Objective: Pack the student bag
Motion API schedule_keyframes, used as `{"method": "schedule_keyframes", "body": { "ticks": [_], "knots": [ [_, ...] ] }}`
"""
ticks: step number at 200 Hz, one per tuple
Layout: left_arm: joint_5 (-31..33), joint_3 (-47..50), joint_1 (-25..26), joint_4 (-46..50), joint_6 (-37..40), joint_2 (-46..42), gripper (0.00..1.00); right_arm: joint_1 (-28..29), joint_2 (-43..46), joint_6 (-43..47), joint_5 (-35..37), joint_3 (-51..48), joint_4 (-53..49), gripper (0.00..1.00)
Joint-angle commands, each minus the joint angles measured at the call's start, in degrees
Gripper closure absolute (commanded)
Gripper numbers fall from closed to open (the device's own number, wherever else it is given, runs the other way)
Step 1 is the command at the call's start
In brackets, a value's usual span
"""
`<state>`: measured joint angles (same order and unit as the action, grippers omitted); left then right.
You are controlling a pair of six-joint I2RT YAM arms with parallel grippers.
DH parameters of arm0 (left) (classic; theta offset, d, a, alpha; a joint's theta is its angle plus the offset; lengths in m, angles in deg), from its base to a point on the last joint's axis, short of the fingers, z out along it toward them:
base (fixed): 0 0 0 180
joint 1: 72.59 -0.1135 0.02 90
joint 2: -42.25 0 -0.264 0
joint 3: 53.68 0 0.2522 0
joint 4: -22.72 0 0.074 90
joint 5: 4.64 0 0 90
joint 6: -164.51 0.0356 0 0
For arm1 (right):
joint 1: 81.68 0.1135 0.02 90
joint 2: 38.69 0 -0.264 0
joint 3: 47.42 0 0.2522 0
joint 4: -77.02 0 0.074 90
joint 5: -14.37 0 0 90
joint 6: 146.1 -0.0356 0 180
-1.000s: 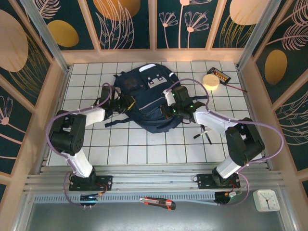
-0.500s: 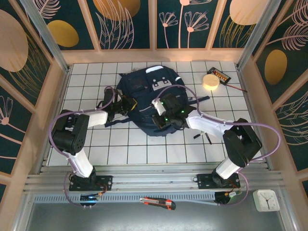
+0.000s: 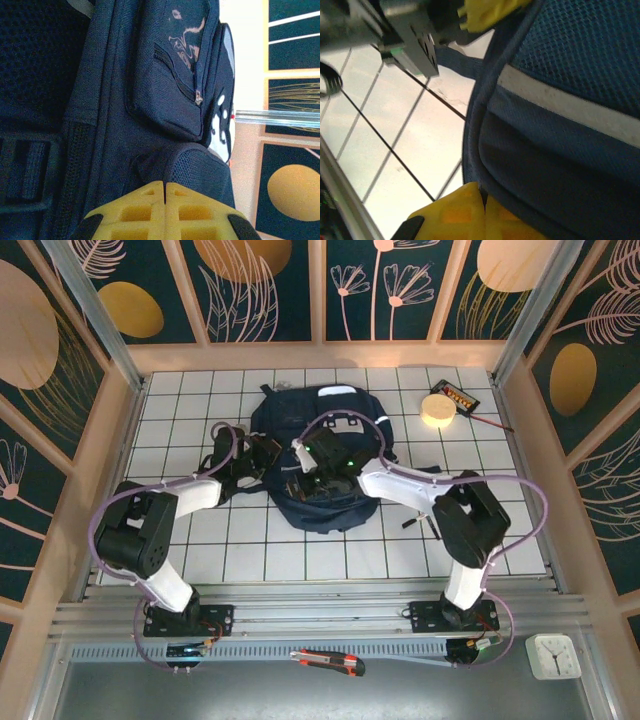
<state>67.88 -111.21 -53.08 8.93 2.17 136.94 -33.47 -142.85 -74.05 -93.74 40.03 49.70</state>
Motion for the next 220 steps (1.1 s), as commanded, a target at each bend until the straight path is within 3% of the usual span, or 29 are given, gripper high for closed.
{"method": "schedule_keyframes", "body": {
  "ticks": [1,16,38,57,84,89,99,117,129,154,182,198,220],
  "knots": [
    [-3.4,2.5,1.3,-1.9,-2.0,-2.7,0.96,0.3,-5.6,-6.9,-2.0,8.6,4.2,1.00],
    [-3.5,3.5,1.3,-2.0,-2.0,-3.6,0.96,0.5,-9.3,-8.4,-4.1,12.9,3.1,1.00],
    [-3.2,4.6,1.2,-1.0,-1.1,-5.0,0.96,0.6,-10.2,-9.2,-4.2,14.3,3.6,0.79],
    [-3.1,4.8,1.0,0.3,0.2,-5.8,0.95,0.1,-8.5,-9.1,-6.9,12.2,7.1,0.54],
    [-2.9,3.6,-0.6,4.5,5.5,-8.4,0.87,-2.2,-3.1,-10.0,-10.2,6.5,11.3,0.42],
    [-2.5,3.0,-1.0,6.2,7.6,-9.2,0.79,-2.7,-1.7,-10.3,-10.5,5.1,12.0,0.42],
    [-1.2,1.9,-1.8,9.9,11.9,-11.1,0.48,-3.9,1.3,-10.7,-10.5,2.1,13.1,0.40],
    [2.7,-0.3,-2.7,16.0,21.6,-14.8,0.24,-5.6,6.7,-11.1,-9.6,-2.3,13.4,0.31],
    [5.1,-1.4,-2.7,18.3,27.7,-17.1,0.02,-6.3,10.3,-11.1,-9.2,-4.7,13.3,0.26],
    [7.1,-2.5,-2.7,18.5,39.1,-20.8,0.01,-7.0,17.7,-11.0,-5.4,-9.6,12.0,0.01],
    [6.1,-3.8,1.3,18.3,59.3,-23.2,0.02,-11.0,23.4,-17.1,4.0,-12.3,1.3,0.01],
    [5.1,-5.9,4.6,22.6,70.3,-22.0,0.01,-16.3,24.0,-21.8,2.7,-13.2,-6.3,0.01],
    [4.2,-8.2,6.9,27.6,77.3,-18.7,0.05,-22.2,22.8,-24.1,-1.3,-15.6,-11.4,0.05]
  ]
}}
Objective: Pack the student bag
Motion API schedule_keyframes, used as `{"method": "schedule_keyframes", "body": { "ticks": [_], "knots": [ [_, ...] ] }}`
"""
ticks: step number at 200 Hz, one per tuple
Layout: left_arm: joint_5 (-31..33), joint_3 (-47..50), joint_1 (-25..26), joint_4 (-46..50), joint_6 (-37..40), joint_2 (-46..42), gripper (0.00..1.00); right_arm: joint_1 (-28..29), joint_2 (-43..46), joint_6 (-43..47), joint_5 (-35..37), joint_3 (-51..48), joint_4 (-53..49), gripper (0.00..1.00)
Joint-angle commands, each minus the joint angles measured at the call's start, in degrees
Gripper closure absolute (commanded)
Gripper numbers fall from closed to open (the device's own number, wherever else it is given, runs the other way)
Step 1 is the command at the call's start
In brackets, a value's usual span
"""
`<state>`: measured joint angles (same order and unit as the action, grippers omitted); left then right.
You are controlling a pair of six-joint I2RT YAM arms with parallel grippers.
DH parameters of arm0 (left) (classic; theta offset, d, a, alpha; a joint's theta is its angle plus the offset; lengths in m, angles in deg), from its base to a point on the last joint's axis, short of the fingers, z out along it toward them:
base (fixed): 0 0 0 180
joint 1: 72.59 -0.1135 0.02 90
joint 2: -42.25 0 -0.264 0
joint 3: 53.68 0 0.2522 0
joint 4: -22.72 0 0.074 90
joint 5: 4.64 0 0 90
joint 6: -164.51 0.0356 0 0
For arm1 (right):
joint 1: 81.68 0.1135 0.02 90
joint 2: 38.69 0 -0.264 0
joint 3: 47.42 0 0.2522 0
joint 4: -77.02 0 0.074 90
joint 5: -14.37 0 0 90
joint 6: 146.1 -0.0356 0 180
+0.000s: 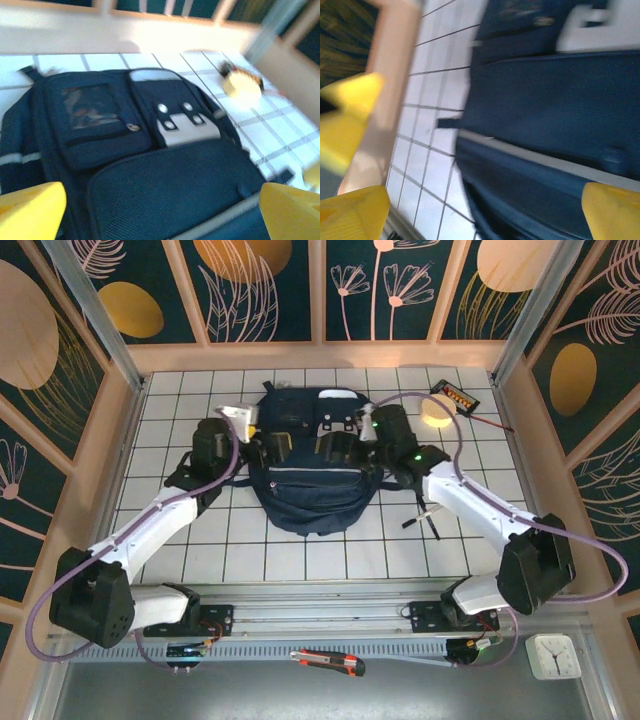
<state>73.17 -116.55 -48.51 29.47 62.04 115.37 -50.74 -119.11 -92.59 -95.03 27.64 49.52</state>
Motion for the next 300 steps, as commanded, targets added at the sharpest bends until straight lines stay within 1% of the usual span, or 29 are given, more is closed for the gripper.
{"method": "schedule_keyframes", "body": {
  "ticks": [1,14,28,61,93,167,226,236,247,265,300],
  "knots": [
    [-1.0,-2.8,2.5,7.2,17.7,2.9,0.05,-5.0,-1.0,-5.7,-0.2,-3.3,-11.3,0.05],
    [0.0,-2.5,3.6,7.3,20.4,3.4,0.06,-6.7,-1.7,-6.7,-2.0,-4.7,-10.6,0.09],
    [1.3,-1.7,4.1,6.5,20.9,3.2,0.07,-7.5,-2.9,-7.6,-3.4,-5.2,-9.4,0.11],
    [0.3,1.2,4.2,3.5,21.8,0.4,0.07,-7.4,-7.2,-8.7,-5.8,-3.9,-6.2,0.13],
    [1.4,1.7,4.2,4.2,21.8,-0.9,0.07,-6.8,-11.5,-9.7,-8.2,-1.2,-4.3,0.14],
    [2.8,3.1,4.2,4.6,22.8,-2.2,0.06,-4.6,-14.1,-11.1,-8.6,6.2,-6.6,0.14],
    [2.5,2.6,4.2,4.7,24.1,-0.9,0.06,-4.1,-15.1,-11.6,-6.9,9.9,-12.9,0.15],
    [2.4,2.5,4.2,4.6,24.2,-0.7,0.06,-4.1,-15.5,-11.5,-6.9,10.2,-13.0,0.19],
    [2.1,2.3,4.2,4.7,24.4,-0.6,0.06,-4.1,-15.4,-12.2,-7.6,9.6,-10.8,0.25],
    [0.6,1.4,4.5,6.2,25.9,0.6,0.08,-4.0,-14.7,-13.6,-8.7,8.9,-7.5,0.31],
    [0.7,-1.1,6.4,8.8,33.1,5.2,0.09,-4.0,-15.3,-13.5,-8.9,9.8,-8.1,0.31]
  ]
}}
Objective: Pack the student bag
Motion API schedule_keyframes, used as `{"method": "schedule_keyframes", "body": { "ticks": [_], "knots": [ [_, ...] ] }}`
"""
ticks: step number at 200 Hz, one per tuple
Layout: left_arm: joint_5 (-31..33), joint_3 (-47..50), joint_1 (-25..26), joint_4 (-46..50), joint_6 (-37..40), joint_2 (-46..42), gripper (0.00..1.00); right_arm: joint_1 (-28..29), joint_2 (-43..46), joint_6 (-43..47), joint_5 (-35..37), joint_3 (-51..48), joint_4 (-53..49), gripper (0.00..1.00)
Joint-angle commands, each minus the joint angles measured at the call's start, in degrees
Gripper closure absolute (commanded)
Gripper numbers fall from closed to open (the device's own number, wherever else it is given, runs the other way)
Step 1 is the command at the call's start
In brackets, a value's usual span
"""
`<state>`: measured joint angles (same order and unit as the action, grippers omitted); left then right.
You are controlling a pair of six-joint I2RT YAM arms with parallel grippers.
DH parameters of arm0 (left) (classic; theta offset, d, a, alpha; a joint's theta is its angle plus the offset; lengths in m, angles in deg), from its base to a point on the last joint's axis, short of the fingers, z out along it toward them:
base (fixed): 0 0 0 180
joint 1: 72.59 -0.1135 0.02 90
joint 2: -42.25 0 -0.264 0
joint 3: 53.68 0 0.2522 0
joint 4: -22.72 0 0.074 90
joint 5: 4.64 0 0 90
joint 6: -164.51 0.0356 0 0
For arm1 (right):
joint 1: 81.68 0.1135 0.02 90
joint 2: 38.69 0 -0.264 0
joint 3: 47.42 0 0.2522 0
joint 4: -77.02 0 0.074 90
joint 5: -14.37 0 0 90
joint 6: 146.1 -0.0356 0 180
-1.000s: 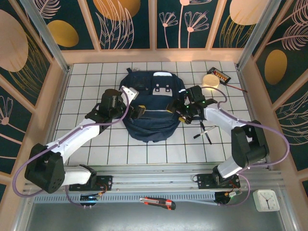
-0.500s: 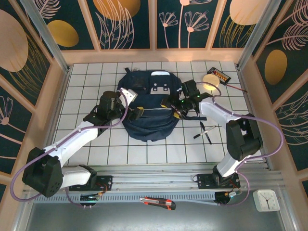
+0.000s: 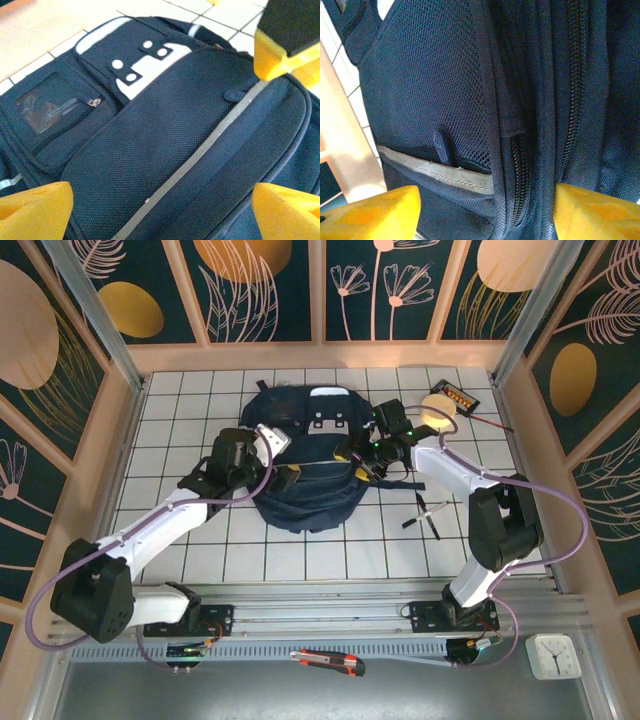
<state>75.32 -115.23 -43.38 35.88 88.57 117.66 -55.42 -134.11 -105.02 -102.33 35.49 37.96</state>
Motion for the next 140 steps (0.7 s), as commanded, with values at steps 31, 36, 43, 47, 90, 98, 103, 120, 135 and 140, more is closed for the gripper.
{"method": "schedule_keyframes", "body": {
  "ticks": [31,36,43,47,90,98,103,120,135,140],
  "knots": [
    [-3.8,-5.0,1.9,5.6,13.3,6.2,0.09,0.6,-0.5,-1.1,-1.3,1.9,3.4,0.30],
    [-4.2,-5.1,1.9,5.8,14.0,6.3,0.09,0.7,-0.4,-1.2,-1.3,1.9,3.5,0.30],
    [-4.7,-5.2,2.0,6.3,15.0,6.5,0.08,0.7,-0.5,-1.3,-1.3,1.8,3.6,0.30],
    [-4.9,-5.2,1.9,6.7,15.6,6.7,0.08,0.7,-0.5,-1.4,-1.3,1.8,3.5,0.30],
    [-3.1,-6.1,2.0,6.8,18.9,9.4,0.10,0.8,-0.6,-1.4,-1.2,2.0,3.3,0.30],
    [-2.8,-6.7,2.0,6.8,19.3,10.1,0.10,0.7,-0.6,-1.4,-1.1,2.0,3.2,0.30],
    [-2.6,-7.2,2.0,6.6,19.5,10.6,0.10,0.8,-0.6,-1.4,-1.1,2.0,3.1,0.30],
    [-1.8,-9.2,2.0,6.3,19.9,12.3,0.11,0.9,-0.6,-1.5,-1.0,1.9,3.1,0.30],
    [-0.4,-10.4,2.0,4.9,19.3,13.4,0.13,0.9,-0.6,-1.5,-0.9,1.8,3.1,0.30],
    [0.0,-10.7,2.0,4.5,19.1,13.8,0.14,1.0,-0.6,-1.6,-0.9,1.8,3.1,0.30]
  ]
}}
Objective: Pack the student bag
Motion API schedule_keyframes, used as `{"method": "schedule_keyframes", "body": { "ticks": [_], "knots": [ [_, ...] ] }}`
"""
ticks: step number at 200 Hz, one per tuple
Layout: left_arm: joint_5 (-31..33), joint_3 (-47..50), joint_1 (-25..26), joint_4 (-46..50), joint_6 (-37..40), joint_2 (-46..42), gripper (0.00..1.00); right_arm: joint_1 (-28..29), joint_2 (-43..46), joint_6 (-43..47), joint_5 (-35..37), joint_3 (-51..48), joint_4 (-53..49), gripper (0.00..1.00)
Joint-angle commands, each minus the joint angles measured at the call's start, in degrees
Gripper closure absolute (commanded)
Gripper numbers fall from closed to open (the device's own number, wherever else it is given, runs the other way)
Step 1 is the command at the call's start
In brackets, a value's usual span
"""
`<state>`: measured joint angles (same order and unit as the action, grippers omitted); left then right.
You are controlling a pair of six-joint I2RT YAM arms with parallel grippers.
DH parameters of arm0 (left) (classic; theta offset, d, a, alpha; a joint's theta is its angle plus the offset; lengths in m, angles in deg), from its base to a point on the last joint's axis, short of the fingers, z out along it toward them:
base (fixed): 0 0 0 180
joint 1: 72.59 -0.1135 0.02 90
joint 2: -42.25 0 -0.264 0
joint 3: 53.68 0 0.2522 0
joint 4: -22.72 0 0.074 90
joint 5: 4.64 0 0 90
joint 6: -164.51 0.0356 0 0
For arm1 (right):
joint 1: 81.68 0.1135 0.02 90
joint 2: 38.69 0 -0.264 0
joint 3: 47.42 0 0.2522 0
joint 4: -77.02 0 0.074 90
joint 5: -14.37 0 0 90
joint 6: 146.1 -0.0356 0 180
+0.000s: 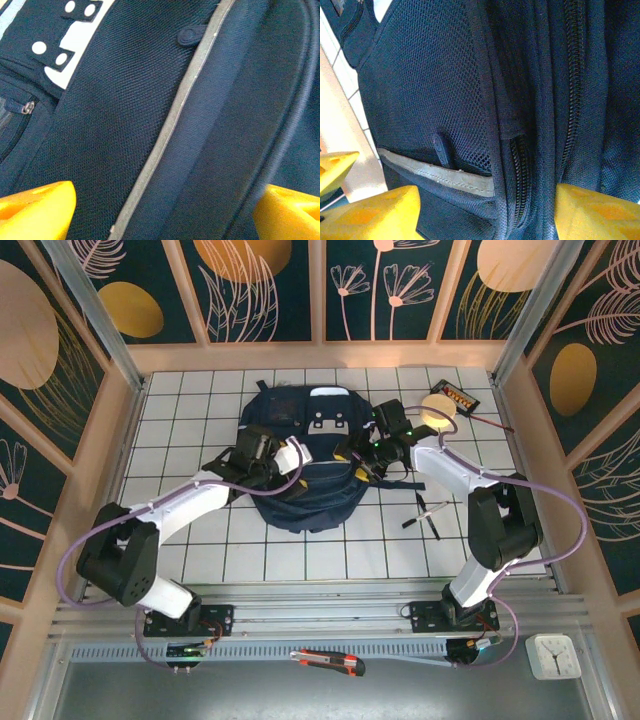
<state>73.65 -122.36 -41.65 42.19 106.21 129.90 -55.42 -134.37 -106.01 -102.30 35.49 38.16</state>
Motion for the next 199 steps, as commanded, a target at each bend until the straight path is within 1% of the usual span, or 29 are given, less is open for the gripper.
{"method": "schedule_keyframes", "body": {
  "ticks": [1,11,50,56,68,76,86,102,114,126,139,143,161,175,185,191,199],
  "knots": [
    [1.8,-3.7,0.2,-1.9,1.4,1.6,0.14,1.0,-0.3,-0.7,-0.9,1.7,2.8,0.30],
    [2.6,-4.3,0.2,-2.9,0.3,2.1,0.16,1.1,-0.3,-0.7,-0.8,1.6,2.9,0.30],
    [3.7,-7.1,0.3,-4.4,-4.2,3.5,0.27,1.5,-0.1,-0.7,-0.9,0.5,3.4,0.30],
    [3.6,-7.4,0.2,-4.4,-4.5,3.7,0.31,1.4,-0.1,-0.7,-0.9,0.3,3.4,0.30],
    [3.3,-7.8,0.2,-4.2,-5.1,4.0,0.45,1.4,-0.1,-0.7,-0.9,0.3,3.5,0.30],
    [2.9,-8.2,0.2,-3.6,-5.3,4.4,0.58,1.5,-0.1,-0.6,-0.9,0.3,3.5,0.30],
    [2.1,-8.7,0.2,-2.7,-5.4,5.0,0.77,1.5,-0.1,-0.5,-0.9,0.4,3.3,0.30],
    [-0.4,-8.8,0.2,-2.1,-5.5,5.4,1.00,1.3,0.1,-0.1,-0.5,0.5,2.7,0.27],
    [-1.2,-8.8,0.3,-2.1,-6.7,5.6,1.00,0.9,0.4,0.5,0.1,0.5,1.7,0.24],
    [0.9,-9.4,0.2,-2.2,-9.9,5.7,1.00,0.2,1.2,1.6,1.7,0.9,-0.3,0.21],
    [4.9,-10.6,0.2,-1.4,-12.8,5.9,1.00,-0.9,3.0,3.3,5.3,1.5,-3.4,0.18],
    [7.2,-11.0,0.1,-1.2,-13.8,5.9,1.00,-1.3,3.8,3.9,6.6,1.8,-4.4,0.17],
    [14.7,-12.6,0.2,0.4,-17.3,5.9,1.00,-3.5,7.6,6.3,14.5,2.8,-9.7,0.12],
    [19.4,-12.9,0.2,0.8,-19.8,5.1,1.00,-6.1,11.4,7.8,20.5,1.8,-12.5,0.13],
    [20.2,-12.3,0.1,0.2,-20.7,3.9,1.00,-8.6,14.1,7.9,24.4,-0.1,-14.3,0.18],
    [20.4,-11.9,0.2,-0.1,-21.6,3.2,1.00,-10.6,15.6,8.6,24.7,-1.6,-14.5,0.21],
    [20.6,-11.4,0.2,-0.7,-22.6,2.3,1.00,-14.1,17.6,9.3,23.4,-4.3,-14.7,0.22]
  ]
}}
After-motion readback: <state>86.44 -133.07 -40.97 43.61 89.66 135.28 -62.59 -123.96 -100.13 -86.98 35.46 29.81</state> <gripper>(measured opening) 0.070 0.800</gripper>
